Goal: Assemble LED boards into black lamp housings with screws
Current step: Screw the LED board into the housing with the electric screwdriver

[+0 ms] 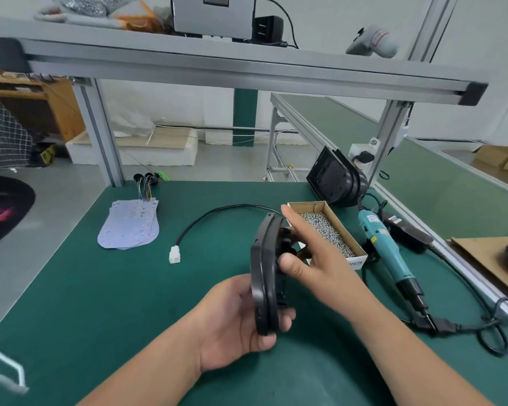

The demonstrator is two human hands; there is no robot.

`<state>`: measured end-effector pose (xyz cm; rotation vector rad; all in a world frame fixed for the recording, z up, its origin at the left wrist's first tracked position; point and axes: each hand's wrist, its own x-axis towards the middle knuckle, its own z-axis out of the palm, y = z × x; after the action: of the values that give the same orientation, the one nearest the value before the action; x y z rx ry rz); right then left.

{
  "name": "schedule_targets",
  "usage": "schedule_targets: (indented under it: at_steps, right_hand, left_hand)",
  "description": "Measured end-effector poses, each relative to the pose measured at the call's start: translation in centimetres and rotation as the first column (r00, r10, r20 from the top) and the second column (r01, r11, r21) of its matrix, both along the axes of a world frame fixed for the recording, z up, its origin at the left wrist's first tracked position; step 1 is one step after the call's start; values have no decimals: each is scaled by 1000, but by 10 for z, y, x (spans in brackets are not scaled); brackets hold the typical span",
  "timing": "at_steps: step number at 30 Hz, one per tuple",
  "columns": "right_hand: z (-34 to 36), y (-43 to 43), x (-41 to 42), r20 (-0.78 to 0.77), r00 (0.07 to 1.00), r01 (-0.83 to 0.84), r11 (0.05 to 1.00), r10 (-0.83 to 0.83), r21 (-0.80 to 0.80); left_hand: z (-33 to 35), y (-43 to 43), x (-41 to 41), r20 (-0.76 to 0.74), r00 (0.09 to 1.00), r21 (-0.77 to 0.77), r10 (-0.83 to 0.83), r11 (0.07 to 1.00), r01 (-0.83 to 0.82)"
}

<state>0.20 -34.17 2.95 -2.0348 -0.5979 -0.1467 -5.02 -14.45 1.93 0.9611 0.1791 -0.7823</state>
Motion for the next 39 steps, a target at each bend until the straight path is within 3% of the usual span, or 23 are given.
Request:
schedule_targets:
  at_steps: [3,7,12,15,18,21,24,27,29,32,39]
  right_hand:
    - [3,-3,3,17,1000,26,1000,-26,-5]
    - [1,-17,9,-165,982,-67,991,87,120]
    - [2,-39,15,-164,985,-48,998,52,27]
    - [15,-35,18,-353,934,-13,993,53,116]
    - [10,-43,13,-448,887,-6,974,110,226]
    - [15,-56,0,-383,914,-39,970,132,240]
    - [23,-63,1,-225,974,7,989,27,149]
    - [25,-65,-2,-193,981,-10,993,33,120]
    - [25,-64,-4,-221,975,-5,996,25,93]
    - [26,-63,-4,-234,972,29,999,-18,43]
    - [21,-67,-3,-243,963,113,992,-121,-48]
  left_hand:
    - [3,2,-2,55,998,36,-42,999,40]
    - [2,-5,-8,235,966,221,-108,974,55]
    - [-2,-6,-6,422,880,511,-218,859,-32]
    - [-4,-8,-6,462,844,602,-271,795,-74]
    - [-8,-9,-5,461,832,651,-308,755,-81]
    - [-9,-5,-5,468,811,709,-350,697,-108]
    - [-9,12,7,590,756,751,-285,539,-382]
    - [-2,43,26,693,705,717,-155,253,-649]
    - [1,63,35,684,722,730,-106,90,-678]
    - [-2,78,41,625,777,778,-69,-17,-628]
    - [-11,77,50,532,821,767,-207,-294,-571]
